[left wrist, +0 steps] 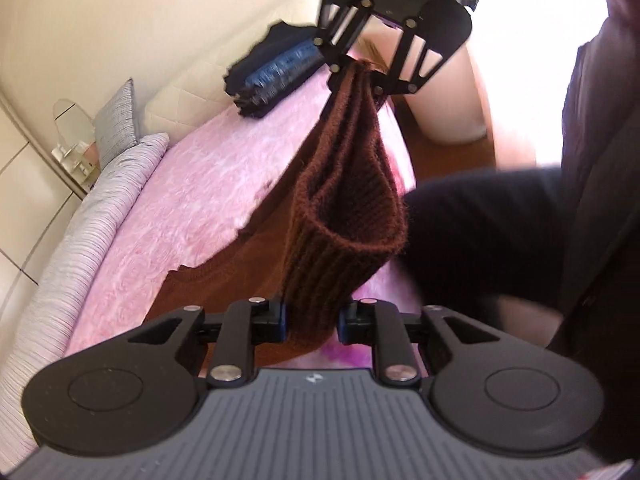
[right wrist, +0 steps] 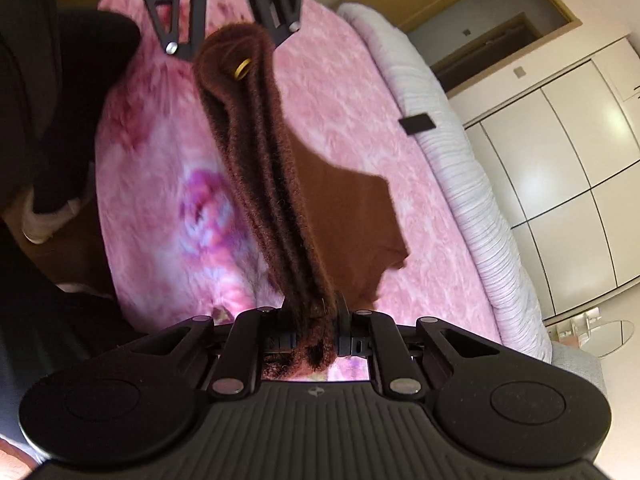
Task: Fold clothes
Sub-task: 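Grasp the ribbed hem with both grippers and lift it toward the collar, then lower the hem onto the collar end and open both grippers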
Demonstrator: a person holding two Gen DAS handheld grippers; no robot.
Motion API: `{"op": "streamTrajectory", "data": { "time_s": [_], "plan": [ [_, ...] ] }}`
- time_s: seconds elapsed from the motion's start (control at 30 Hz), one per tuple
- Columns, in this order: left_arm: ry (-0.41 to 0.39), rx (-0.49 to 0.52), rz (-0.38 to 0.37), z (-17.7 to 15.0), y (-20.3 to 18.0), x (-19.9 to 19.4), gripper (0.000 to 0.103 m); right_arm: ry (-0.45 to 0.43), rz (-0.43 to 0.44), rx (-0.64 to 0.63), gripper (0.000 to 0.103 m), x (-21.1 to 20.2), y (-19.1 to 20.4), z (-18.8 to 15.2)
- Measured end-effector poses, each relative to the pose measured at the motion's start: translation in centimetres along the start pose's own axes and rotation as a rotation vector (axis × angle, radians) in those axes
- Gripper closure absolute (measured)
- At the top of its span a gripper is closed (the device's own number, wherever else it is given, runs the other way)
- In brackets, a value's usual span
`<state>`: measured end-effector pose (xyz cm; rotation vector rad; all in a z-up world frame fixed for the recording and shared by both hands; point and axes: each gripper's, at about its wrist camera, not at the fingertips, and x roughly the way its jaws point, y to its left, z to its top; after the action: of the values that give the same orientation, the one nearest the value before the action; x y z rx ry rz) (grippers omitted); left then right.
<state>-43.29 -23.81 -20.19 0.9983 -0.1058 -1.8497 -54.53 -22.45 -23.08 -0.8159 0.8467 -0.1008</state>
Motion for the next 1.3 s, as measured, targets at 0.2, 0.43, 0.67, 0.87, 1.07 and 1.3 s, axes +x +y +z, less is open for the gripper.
{"op": "streamTrajectory", "data": {
  "time_s": [0.2, 0.43, 0.67, 0.87, 1.07, 1.3],
  "plan": [
    [-0.034, -0.193, 0.021, 0.7, 7.4, 0.4, 0.085, -0.037, 0.046, 0.02, 0.09, -0.2, -5.1, 0.7],
    [-0.019, -0.469, 0.033, -1.3, 18.9, 5.0, 0.086, -0.085, 0.139, 0.121, 0.089, 6.9, -17.0, 2.1],
    [0.08, -0.768, -0.025, -8.4, 26.3, 12.7, 0.086, -0.082, 0.304, 0.335, 0.088, 21.1, -24.8, 0.8],
    [0.193, -0.993, -0.062, -15.7, 29.0, 19.1, 0.079, -0.015, 0.368, 0.622, 0.075, 33.0, -25.4, -2.6],
    [0.136, -1.063, -0.05, -17.3, 29.0, 19.2, 0.07, -0.048, 0.383, 0.86, 0.064, 34.7, -24.2, -6.8],
    [0.092, -1.031, 0.002, -16.3, 29.0, 18.9, 0.076, -0.074, 0.42, 1.164, 0.042, 34.8, -23.9, -11.1]
  ]
}}
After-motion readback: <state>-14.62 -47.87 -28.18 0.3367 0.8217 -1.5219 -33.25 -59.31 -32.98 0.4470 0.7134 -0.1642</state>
